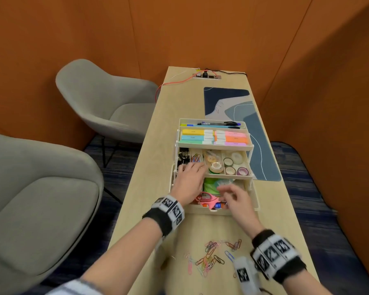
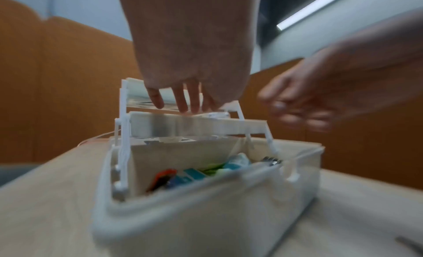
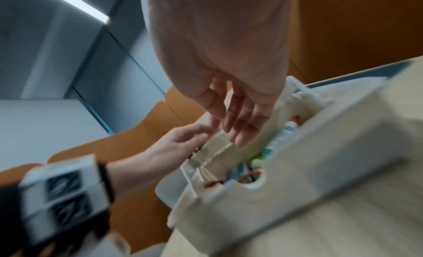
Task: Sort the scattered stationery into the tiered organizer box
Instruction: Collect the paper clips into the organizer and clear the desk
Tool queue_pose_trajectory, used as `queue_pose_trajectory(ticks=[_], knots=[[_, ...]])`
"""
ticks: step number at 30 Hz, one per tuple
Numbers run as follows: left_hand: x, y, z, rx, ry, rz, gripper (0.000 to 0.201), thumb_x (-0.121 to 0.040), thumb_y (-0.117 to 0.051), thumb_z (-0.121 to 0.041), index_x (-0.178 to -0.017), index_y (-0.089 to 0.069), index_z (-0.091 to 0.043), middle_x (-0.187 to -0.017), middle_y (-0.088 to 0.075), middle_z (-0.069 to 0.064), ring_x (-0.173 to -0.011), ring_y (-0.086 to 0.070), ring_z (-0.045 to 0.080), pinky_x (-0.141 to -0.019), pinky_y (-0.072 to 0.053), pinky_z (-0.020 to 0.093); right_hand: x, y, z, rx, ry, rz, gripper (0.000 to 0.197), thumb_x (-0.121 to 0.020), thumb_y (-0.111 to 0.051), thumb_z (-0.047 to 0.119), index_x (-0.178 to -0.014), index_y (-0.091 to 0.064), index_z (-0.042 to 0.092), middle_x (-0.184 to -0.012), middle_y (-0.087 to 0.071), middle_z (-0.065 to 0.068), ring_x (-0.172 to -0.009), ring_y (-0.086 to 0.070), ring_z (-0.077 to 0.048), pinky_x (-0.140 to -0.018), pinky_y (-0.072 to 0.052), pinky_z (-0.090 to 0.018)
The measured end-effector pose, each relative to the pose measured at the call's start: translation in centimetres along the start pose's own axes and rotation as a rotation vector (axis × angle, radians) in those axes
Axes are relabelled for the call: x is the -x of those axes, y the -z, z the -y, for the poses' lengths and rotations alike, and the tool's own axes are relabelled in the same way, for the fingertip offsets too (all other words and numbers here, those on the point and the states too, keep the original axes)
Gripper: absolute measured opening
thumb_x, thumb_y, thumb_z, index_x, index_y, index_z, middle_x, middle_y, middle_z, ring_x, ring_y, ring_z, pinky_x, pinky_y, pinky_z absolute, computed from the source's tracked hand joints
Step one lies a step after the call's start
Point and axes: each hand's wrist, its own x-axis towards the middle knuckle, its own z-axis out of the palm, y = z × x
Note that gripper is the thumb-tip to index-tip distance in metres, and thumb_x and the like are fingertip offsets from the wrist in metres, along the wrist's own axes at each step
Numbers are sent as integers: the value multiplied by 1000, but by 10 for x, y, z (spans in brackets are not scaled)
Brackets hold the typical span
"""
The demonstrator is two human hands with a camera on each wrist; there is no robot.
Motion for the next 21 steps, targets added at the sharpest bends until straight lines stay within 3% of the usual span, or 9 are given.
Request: queue_pose_trajectory(ticks=[3, 5, 8, 13, 18, 21], knots=[[-20, -2, 5, -129, -91, 66, 39, -99, -39, -21, -138, -39, -18, -128, -56, 0, -112, -56, 17, -111, -23, 44, 33, 10, -35, 18, -74, 48, 30, -92, -45, -3, -90, -65, 19, -99, -66, 0, -80, -61, -13, -63, -49, -21], [-25, -4, 10, -168, -121, 62, 34, -98, -41, -21, -132, -42, -17, -121, -57, 2, -103, -60, 18, -114, -21, 43, 48, 19, -55, 17, -132, 23, 31, -92, -45, -3, -90, -66, 19, -98, -65, -2, -83, -62, -19, -63, -50, -24], [-27, -6, 14, -157, -110, 38, 33, -96, -48, -23, -128, -44, -14, -123, -52, 4, -113, -53, 19, -114, -24, 39, 63, 32, -77, 3, -190, -25, 30, -92, -45, -3, -91, -67, 16, -97, -66, -4, -82, -63, -20, -63, -50, -25], [-24, 1, 17, -72, -64, 31, 14, -96, -50, -28, -104, -57, -19, -106, -62, -4, -102, -57, 16, -114, -18, 39, 80, 41, -94, -12, -248, -53, 31, -92, -45, -5, -88, -69, 15, -90, -67, -8, -79, -62, -22, -62, -49, -27], [-22, 6, 27, -138, -51, 62, 22, -97, -44, -35, -98, -61, -21, -104, -66, -5, -114, -52, 17, -111, -18, 43, 92, 46, -99, -13, -269, -62, 30, -91, -46, -5, -85, -69, 13, -83, -67, -10, -74, -61, -21, -60, -47, -27], [-17, 6, 31, -291, -110, 113, 35, -100, -32, -37, -109, -61, -21, -122, -63, -3, -130, -40, 20, -113, -12, 48, 94, 51, -97, 21, -263, -63, 29, -91, -46, -4, -86, -69, 13, -84, -67, -8, -76, -61, -20, -62, -48, -26]])
